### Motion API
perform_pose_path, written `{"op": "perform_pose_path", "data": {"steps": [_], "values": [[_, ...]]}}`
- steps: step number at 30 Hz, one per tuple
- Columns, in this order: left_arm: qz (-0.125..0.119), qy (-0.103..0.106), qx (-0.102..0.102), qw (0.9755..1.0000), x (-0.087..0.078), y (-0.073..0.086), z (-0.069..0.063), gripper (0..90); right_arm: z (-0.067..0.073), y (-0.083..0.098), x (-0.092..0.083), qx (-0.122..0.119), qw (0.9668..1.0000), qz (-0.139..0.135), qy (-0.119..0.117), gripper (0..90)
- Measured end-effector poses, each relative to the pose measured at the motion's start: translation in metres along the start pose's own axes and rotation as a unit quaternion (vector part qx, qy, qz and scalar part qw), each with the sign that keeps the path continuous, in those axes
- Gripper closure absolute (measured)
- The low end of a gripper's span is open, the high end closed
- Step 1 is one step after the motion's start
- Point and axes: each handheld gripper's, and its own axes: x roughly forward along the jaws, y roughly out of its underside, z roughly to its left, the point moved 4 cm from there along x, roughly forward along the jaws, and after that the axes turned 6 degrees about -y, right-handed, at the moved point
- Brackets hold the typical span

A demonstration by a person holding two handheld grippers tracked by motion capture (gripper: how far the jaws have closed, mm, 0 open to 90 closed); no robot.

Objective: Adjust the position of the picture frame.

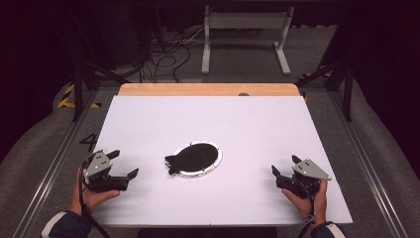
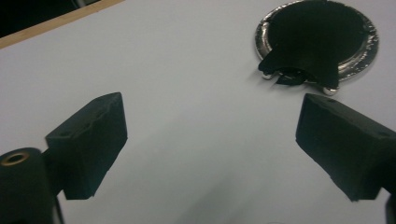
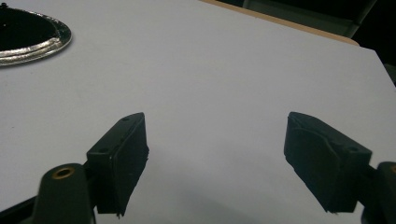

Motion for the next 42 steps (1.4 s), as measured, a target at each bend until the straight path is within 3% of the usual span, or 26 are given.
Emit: {"op": "perform_pose_path", "data": {"steps": [4,8,9,12,15,21,24,28,29,31,35,39,42], "values": [[-0.007,-0.002,0.008,0.9999,0.001,-0.002,-0.002,12.7,0.005,0.0,0.002,-0.006,0.9999,0.002,-0.013,21.7],[0.002,0.004,0.016,0.9999,0.004,-0.002,-0.004,24.1,0.009,-0.001,0.004,-0.005,0.9997,0.005,-0.024,26.1],[0.005,0.003,0.017,0.9998,0.006,-0.002,-0.005,30.7,0.01,-0.001,0.005,0.003,0.9995,0.003,-0.031,28.3],[0.022,0.006,0.019,0.9996,0.015,-0.006,-0.003,46.8,0.015,-0.004,0.005,0.031,0.9977,-0.006,-0.06,41.8],[0.021,0.021,0.021,0.9993,0.025,-0.014,-0.002,64.3,0.026,-0.008,0.008,0.025,0.9957,-0.004,-0.089,59.5],[0.024,0.051,0.023,0.9981,0.055,-0.034,-0.009,77.8,0.048,-0.02,0.022,0.029,0.9917,0.001,-0.125,81.4],[0.033,0.053,0.034,0.9975,0.073,-0.043,-0.013,80.0,0.065,-0.027,0.033,0.021,0.9896,0.011,-0.142,89.5],[0.056,0.057,0.039,0.996,0.095,-0.043,-0.012,79.2,0.092,-0.036,0.048,0.007,0.9861,0.032,-0.163,90.0],[0.056,0.057,0.039,0.996,0.095,-0.043,-0.012,76.8,0.092,-0.036,0.048,0.007,0.9861,0.032,-0.163,90.0],[0.071,0.058,0.022,0.9955,0.103,-0.039,-0.011,73.9,0.107,-0.041,0.058,-0.002,0.9836,0.046,-0.174,90.0],[0.088,0.079,0.028,0.9925,0.108,-0.034,-0.015,73.6,0.128,-0.043,0.072,-0.013,0.9797,0.067,-0.189,90.0],[0.09,0.096,0.032,0.9908,0.109,-0.035,-0.022,71.8,0.137,-0.041,0.078,-0.021,0.9771,0.079,-0.196,90.0],[0.098,0.089,0.044,0.9902,0.11,-0.033,-0.026,73.3,0.133,-0.04,0.077,-0.015,0.9774,0.077,-0.196,90.0]]}}
